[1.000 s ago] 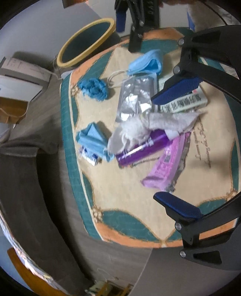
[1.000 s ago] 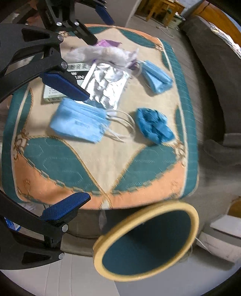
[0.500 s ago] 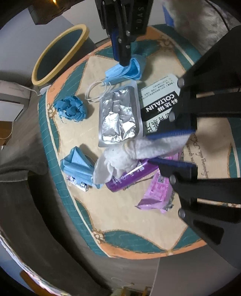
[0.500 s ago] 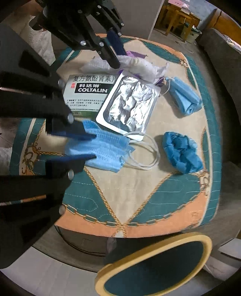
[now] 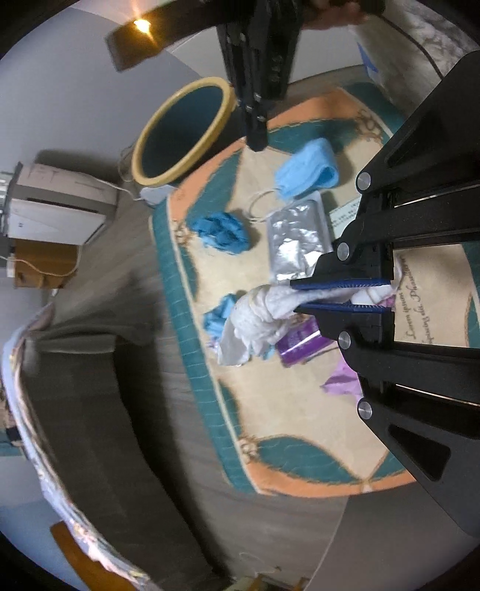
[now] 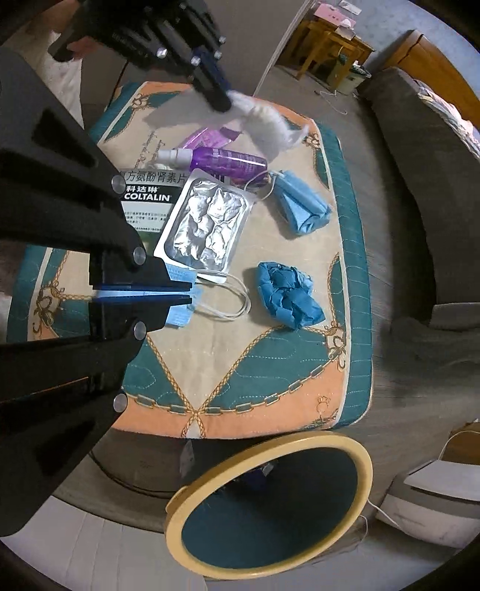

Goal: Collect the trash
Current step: 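Carry the mask and tissue over the bin and open both tools to drop them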

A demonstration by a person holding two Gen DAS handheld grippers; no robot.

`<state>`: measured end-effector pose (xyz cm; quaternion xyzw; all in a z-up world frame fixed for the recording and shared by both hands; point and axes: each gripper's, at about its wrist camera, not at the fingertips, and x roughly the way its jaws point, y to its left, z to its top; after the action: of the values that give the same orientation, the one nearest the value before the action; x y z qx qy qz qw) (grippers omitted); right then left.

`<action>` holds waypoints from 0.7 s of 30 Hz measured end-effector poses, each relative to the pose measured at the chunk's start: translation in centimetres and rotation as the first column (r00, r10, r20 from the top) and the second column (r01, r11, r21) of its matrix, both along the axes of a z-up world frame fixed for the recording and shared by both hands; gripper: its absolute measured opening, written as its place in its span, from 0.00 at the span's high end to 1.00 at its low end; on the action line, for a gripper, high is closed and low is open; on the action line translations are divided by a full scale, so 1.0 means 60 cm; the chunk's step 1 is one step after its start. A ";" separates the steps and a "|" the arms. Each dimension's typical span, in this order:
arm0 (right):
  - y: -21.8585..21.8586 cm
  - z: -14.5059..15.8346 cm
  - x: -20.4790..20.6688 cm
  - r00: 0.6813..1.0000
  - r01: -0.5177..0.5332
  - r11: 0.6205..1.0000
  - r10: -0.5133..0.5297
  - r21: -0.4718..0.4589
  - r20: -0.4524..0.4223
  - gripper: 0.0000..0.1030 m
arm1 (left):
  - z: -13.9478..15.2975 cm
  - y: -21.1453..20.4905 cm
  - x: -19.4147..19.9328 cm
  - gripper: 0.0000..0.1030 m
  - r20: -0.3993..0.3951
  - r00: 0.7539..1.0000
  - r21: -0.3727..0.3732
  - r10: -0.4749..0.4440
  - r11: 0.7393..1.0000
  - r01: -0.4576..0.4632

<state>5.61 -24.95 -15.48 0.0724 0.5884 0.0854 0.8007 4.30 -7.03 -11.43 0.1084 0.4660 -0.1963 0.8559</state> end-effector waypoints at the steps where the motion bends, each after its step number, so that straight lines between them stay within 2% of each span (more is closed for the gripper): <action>1: 0.003 -0.006 0.001 1.000 -0.001 1.000 0.001 0.001 -0.014 0.96 | 0.003 0.000 -0.001 0.92 0.007 1.000 -0.001 -0.001 1.000 0.001; 2: 0.005 -0.014 0.000 1.000 0.005 1.000 -0.005 -0.006 -0.031 0.93 | 0.005 -0.001 -0.001 0.92 0.013 1.000 0.001 -0.002 1.000 0.002; 3: 0.008 -0.024 0.000 0.998 0.006 1.000 -0.007 -0.022 -0.056 0.76 | 0.006 -0.002 0.000 0.92 0.015 1.000 0.002 -0.002 1.000 0.002; 4: 0.015 -0.034 0.000 0.997 0.001 0.999 -0.004 -0.039 -0.072 0.52 | 0.006 -0.003 0.001 0.92 0.016 1.000 0.002 -0.002 1.000 0.002; 5: 0.021 -0.041 -0.001 0.997 -0.007 0.998 0.002 -0.054 -0.081 0.43 | 0.007 -0.003 0.000 0.92 0.016 1.000 0.002 -0.002 1.000 0.002; 6: 0.021 -0.042 -0.005 0.997 -0.013 0.998 0.008 -0.062 -0.082 0.40 | 0.007 -0.003 -0.001 0.92 0.018 1.000 0.005 -0.003 1.000 0.003; 11: 0.042 -0.087 -0.007 0.985 -0.076 0.990 0.055 -0.121 -0.162 0.41 | 0.005 -0.003 0.001 0.92 0.017 1.000 0.007 -0.003 1.000 0.003; 12: 0.045 -0.094 -0.008 0.982 -0.088 0.988 0.065 -0.127 -0.177 0.54 | 0.004 -0.003 0.001 0.92 0.015 1.000 0.007 -0.003 1.000 0.003; 13: 0.048 -0.098 -0.008 0.980 -0.101 0.987 0.077 -0.127 -0.185 0.78 | 0.004 -0.003 0.001 0.92 0.015 1.000 0.007 -0.003 1.000 0.003; 16: 0.050 -0.086 -0.007 0.982 -0.116 0.985 0.094 -0.131 -0.167 0.92 | 0.010 -0.002 0.001 0.92 0.028 1.000 0.004 -0.003 1.000 0.003; 21: 0.017 -0.032 -0.002 0.997 -0.044 0.996 0.039 -0.083 -0.068 0.93 | 0.028 0.008 0.000 0.92 0.063 0.998 -0.034 0.005 0.999 -0.003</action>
<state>5.46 -23.91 -17.39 0.0290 0.6192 0.0747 0.7812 4.32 -6.57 -9.77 0.0988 0.4357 -0.1990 0.8722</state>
